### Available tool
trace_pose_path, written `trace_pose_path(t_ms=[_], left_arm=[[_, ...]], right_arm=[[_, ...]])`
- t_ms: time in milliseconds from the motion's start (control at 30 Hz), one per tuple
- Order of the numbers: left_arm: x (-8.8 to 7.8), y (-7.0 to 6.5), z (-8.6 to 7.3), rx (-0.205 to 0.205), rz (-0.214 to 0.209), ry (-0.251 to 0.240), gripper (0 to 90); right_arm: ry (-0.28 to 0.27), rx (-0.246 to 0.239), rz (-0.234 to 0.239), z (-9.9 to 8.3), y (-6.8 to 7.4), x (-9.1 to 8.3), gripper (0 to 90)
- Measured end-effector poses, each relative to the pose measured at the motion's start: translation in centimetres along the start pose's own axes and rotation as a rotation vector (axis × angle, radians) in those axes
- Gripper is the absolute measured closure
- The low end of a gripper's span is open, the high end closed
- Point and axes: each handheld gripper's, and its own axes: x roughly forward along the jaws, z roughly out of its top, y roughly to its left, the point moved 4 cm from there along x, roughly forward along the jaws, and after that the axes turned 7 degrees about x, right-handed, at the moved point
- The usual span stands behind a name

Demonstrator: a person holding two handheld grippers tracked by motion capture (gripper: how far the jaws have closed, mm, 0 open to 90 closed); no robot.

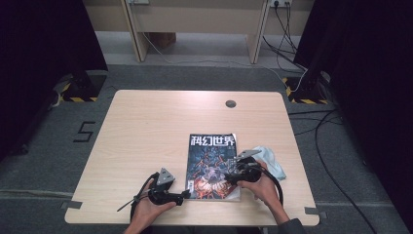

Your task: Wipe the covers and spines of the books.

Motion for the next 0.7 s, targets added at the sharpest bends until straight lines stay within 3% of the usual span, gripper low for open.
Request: trace_pose_path(t_ms=[467, 600, 700], left_arm=[[-1.3, 3.5, -0.5, -0.006, 0.112, 0.029, 21.7], [-1.7, 5.6, -0.8, -0.032, 0.171, 0.032, 21.7], [-1.8, 6.7, -0.9, -0.04, 0.192, 0.03, 21.7]], right_arm=[[0.037, -0.041, 0.034, -0.6, 2.9, 0.1, 22.2], [0.048, -0.041, 0.074, -0.6, 3.7, 0.0, 30.8], [0.027, -0.032, 0.074, -0.3, 3.5, -0.2, 29.1]])
